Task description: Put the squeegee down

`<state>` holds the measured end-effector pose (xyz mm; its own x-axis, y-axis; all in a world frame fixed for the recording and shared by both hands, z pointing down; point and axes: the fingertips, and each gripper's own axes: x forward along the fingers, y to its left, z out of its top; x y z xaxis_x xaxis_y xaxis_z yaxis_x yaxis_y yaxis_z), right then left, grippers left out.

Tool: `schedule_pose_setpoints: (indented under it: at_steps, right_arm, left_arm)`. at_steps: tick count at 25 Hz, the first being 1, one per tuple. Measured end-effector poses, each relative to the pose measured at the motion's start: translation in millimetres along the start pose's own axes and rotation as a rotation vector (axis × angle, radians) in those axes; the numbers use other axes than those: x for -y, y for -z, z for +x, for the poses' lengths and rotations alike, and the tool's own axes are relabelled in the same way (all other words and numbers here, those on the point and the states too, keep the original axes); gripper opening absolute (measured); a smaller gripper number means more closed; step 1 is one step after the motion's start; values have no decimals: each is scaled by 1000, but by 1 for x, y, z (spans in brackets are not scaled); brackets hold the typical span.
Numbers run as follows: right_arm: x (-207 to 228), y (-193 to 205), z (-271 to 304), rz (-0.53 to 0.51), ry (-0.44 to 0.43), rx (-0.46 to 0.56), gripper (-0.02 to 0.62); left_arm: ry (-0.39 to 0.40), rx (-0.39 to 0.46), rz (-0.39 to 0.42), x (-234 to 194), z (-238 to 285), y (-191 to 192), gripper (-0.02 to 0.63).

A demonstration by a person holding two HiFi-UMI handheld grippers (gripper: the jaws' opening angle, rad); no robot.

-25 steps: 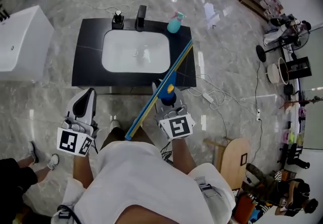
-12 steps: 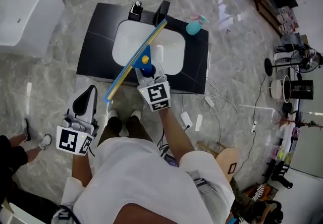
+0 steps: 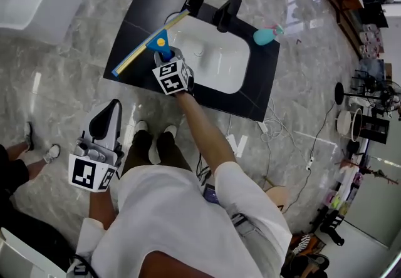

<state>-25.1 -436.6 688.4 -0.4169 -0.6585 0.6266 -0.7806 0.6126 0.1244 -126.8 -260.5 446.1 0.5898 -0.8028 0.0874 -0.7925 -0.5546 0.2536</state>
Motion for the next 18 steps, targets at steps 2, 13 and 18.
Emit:
schedule_pose_setpoints:
  at_steps: [2,13,18]
  right_arm:
    - [-12,6,27,-21,-14,-75,37]
    - [-24,39,99,-240,15,-393,35]
    - [-26,37,105,-336,17,-461,40]
  left_arm:
    - [-22,-5,-4,-9,-6,0,6]
    - [-63,-19,-46,-40,-5,14,6]
    - [-52,-26,-82,-47,4,26,6]
